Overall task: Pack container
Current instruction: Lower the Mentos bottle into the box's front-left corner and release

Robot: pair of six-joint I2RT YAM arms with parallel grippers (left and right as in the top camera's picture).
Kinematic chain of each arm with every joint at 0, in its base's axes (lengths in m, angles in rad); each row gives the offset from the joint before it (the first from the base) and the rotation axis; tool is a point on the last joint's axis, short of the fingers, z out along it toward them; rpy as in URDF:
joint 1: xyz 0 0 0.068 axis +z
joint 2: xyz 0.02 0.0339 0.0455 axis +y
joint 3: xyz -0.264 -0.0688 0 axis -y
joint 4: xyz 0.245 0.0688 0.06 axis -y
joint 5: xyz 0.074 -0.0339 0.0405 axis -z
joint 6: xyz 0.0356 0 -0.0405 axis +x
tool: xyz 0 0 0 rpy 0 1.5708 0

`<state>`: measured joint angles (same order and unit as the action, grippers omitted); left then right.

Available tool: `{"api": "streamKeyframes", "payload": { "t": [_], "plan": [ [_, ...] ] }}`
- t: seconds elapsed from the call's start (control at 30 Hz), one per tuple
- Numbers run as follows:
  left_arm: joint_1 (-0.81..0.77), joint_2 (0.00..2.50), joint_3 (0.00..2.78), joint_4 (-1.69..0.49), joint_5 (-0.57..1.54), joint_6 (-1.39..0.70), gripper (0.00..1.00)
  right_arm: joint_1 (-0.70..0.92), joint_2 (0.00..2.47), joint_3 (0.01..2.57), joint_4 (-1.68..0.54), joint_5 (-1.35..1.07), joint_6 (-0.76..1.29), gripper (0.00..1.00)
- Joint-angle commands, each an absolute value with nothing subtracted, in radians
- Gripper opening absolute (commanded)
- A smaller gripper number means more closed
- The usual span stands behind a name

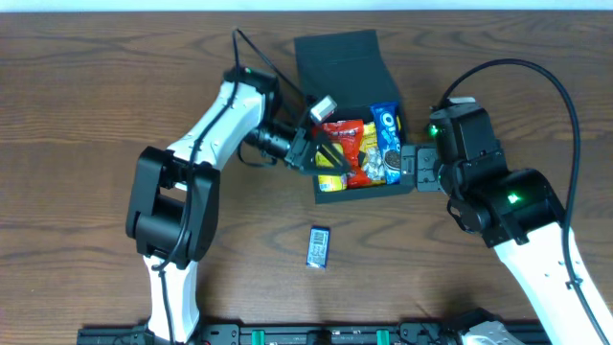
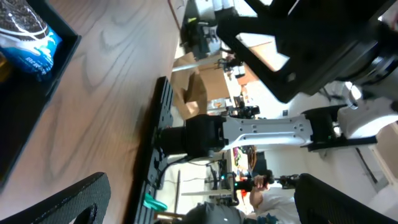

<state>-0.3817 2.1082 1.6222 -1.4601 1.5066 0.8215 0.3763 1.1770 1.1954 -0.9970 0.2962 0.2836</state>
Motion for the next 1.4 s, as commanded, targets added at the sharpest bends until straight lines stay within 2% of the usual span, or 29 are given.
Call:
{"api": "streamKeyframes", "payload": {
  "t": [0.0,0.1,0.2,0.37,0.7,0.97,1.23,1.37],
  "plan": [
    [-0.388,2.114,1.599,-1.402,1.579,0.874,0.95,0.371,1.169,1.196,-0.99,0.314,0.303,0.99],
    [-0.387,2.114,1.599,-1.277,1.579,0.764,0.95,0.372,1.169,1.196,-0.986,0.314,0.303,0.99],
    [-0.393,2.116,1.599,-1.065,1.546,0.526,0.95,0.372,1.169,1.196,-0.986,0.314,0.303,0.99],
    [-0.41,2.117,1.599,-0.88,1.461,0.27,0.95,0.371,1.169,1.196,-0.987,0.314,0.303,0.99],
    [-0.41,2.117,1.554,-0.941,1.402,0.285,0.95,0.371,1.169,1.196,-0.989,0.315,0.302,0.99],
    [-0.408,2.12,1.508,-0.869,1.402,0.28,0.95,0.371,1.169,1.196,-0.987,0.315,0.302,0.99],
    [-0.408,2.121,1.508,-0.746,1.298,0.118,0.95,0.371,1.169,1.196,-0.988,0.315,0.303,0.99],
    [-0.408,2.123,1.505,-0.748,1.28,0.118,0.95,0.371,1.169,1.196,-0.988,0.315,0.302,0.99]
  ]
}}
